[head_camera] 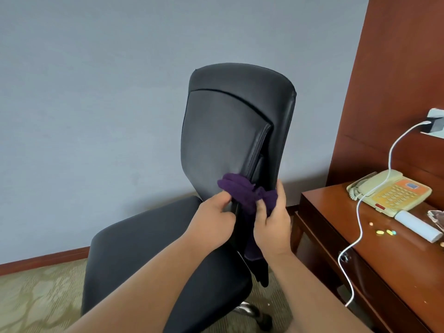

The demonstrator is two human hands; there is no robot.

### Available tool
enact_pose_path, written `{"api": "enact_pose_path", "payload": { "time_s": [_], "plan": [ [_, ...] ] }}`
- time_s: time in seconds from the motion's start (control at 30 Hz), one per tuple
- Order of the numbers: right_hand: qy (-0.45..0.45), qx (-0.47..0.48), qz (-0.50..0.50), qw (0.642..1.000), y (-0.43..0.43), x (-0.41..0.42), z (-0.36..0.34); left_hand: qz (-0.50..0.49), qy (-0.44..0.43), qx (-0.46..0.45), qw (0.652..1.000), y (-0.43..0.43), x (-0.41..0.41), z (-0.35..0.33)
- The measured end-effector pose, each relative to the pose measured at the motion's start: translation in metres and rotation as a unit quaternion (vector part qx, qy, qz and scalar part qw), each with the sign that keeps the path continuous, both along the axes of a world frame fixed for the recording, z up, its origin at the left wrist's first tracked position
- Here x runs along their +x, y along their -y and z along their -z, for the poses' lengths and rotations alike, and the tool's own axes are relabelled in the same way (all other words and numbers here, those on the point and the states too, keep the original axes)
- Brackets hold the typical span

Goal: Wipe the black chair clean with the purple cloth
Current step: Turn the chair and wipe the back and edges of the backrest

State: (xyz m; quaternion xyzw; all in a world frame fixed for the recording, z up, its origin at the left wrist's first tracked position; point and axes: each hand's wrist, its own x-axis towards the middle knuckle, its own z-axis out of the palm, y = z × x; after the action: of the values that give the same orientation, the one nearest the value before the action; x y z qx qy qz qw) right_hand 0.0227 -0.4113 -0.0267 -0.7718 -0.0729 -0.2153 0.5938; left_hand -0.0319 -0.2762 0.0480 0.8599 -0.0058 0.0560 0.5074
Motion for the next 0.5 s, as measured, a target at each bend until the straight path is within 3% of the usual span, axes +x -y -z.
{"api": "enact_pose_path", "payload": {
  "time_s": [0.13,0.4,0.5],
  "plan": [
    [-0.121,-0.044,-0.038,0.991,0.007,-0.021,0.045,-0.014,-0.031,-0.027,0.999,-0.01,-0.005,0.012],
    [-0.288,-0.157,-0.052,0.943,0.019,-0.04,0.053,-0.079,-0.135,0.098,0.983,-0.055,-0.068,0.063],
    [-0.358,-0.116,-0.004,0.926,0.008,-0.061,0.051,-0.122,-0.141,0.104,0.977,-0.081,-0.089,0.066]
  ]
}}
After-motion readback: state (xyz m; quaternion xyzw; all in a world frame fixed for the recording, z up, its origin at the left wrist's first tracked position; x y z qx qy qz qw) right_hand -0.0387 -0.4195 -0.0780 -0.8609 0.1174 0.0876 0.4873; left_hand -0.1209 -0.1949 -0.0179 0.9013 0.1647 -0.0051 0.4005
